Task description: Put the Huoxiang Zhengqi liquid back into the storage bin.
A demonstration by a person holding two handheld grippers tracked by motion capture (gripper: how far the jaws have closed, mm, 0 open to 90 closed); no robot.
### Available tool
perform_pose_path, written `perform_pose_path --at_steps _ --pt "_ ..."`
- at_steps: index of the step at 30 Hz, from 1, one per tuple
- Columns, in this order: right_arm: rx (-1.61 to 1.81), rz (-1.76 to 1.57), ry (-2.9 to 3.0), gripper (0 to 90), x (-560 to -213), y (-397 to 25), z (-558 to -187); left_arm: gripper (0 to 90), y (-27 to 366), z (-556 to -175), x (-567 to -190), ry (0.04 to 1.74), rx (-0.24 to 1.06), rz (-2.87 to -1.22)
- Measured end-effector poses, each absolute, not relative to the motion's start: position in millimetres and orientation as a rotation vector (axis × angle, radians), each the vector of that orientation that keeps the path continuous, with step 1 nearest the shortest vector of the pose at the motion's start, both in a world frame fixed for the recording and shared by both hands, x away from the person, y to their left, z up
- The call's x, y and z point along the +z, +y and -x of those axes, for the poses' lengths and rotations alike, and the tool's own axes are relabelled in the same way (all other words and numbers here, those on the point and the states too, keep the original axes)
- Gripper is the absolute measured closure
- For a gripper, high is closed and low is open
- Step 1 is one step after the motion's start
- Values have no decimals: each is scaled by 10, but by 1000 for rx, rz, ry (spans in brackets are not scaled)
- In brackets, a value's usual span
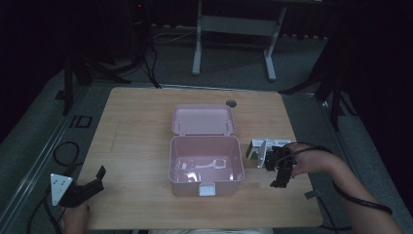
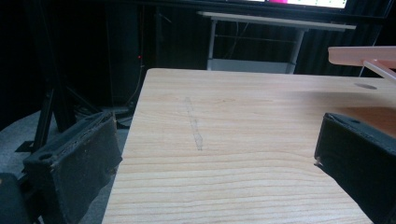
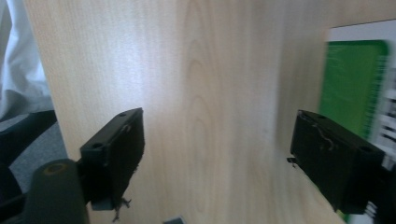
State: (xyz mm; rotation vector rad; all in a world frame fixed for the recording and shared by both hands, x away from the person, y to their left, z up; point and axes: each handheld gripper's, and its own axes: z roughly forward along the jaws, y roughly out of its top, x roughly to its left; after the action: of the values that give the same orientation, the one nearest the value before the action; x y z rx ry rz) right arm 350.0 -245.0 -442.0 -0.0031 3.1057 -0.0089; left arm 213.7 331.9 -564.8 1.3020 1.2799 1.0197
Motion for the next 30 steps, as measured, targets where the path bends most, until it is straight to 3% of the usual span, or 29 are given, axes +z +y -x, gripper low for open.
perform_pose_path --at_steps 13,30 --pt "36 -27 3021 235 -4026 -2563 -3796 2 3318 -2138 -5647 1278 1020 -1307" --pt "-20 -107 3031 295 -4076 -2599 -4224 2 3316 -2139 -5647 1276 1019 -1311"
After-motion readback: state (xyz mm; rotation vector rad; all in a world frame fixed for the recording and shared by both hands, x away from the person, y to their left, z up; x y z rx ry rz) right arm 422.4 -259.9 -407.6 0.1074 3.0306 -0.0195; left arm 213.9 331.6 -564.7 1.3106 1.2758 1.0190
